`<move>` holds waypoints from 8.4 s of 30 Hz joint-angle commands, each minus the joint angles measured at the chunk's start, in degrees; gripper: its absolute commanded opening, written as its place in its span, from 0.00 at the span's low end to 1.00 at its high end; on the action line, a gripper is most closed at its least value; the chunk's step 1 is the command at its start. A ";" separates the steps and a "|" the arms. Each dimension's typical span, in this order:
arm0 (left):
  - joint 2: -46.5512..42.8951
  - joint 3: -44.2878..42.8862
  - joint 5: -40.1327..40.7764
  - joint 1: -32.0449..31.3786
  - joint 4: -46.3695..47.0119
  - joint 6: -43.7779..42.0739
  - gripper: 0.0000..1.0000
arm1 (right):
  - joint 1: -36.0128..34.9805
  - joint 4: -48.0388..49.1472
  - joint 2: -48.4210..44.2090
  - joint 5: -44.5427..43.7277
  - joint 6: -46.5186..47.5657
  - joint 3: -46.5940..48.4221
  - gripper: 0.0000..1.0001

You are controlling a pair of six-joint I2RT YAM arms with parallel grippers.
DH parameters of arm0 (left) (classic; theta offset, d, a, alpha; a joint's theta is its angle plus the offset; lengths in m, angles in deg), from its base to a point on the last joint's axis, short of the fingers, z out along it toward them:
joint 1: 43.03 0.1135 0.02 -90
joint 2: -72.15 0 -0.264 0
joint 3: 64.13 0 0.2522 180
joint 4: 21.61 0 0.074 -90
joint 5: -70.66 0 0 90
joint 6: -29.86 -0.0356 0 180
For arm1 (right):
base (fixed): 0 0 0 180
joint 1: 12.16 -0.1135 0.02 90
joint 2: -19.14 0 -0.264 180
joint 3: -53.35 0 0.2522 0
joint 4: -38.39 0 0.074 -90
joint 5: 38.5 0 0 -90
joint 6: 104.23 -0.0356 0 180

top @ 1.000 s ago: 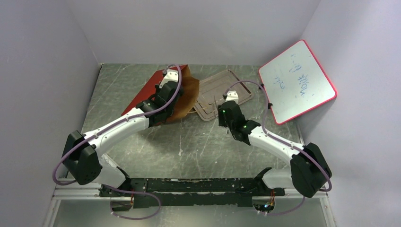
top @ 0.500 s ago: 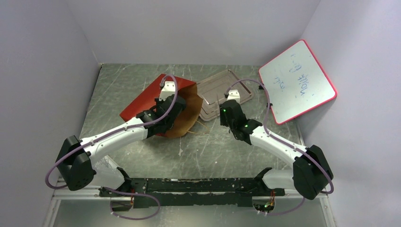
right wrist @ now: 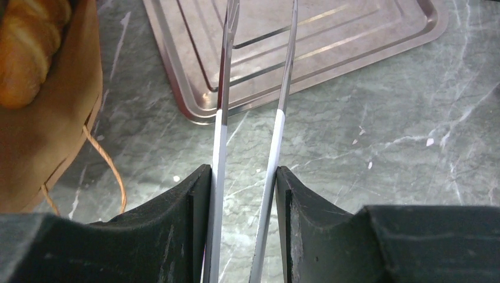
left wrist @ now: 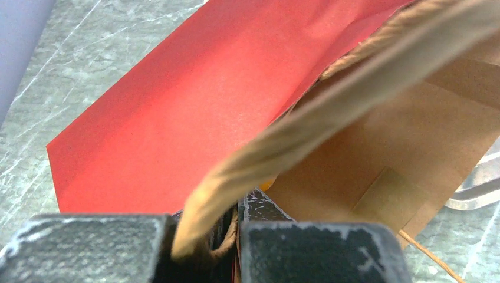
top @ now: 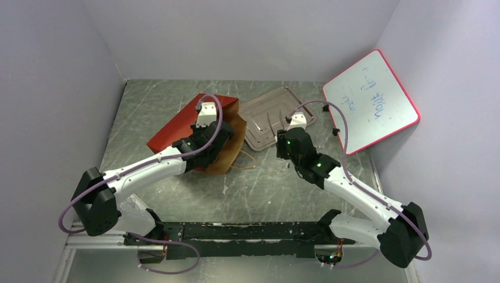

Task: Take the fake bread out of the paper bag
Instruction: Take out the fake bread from the paper bag, then place the fake bread in the container.

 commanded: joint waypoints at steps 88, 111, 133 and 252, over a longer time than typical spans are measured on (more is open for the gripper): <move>-10.11 3.10 -8.60 1.34 2.04 -4.70 0.07 | -32.69 10.67 22.48 -9.73 -11.61 8.27 0.46; -9.42 4.96 -6.78 0.94 2.17 -4.46 0.07 | -27.39 16.08 24.49 0.54 -8.90 5.05 0.05; -10.42 4.78 -9.37 0.90 3.00 -5.38 0.07 | -23.66 19.94 31.83 5.27 -8.19 6.94 0.48; 13.92 -6.63 -14.99 29.39 16.28 -18.35 0.07 | -23.79 -28.86 -2.88 -20.73 -13.90 20.11 0.00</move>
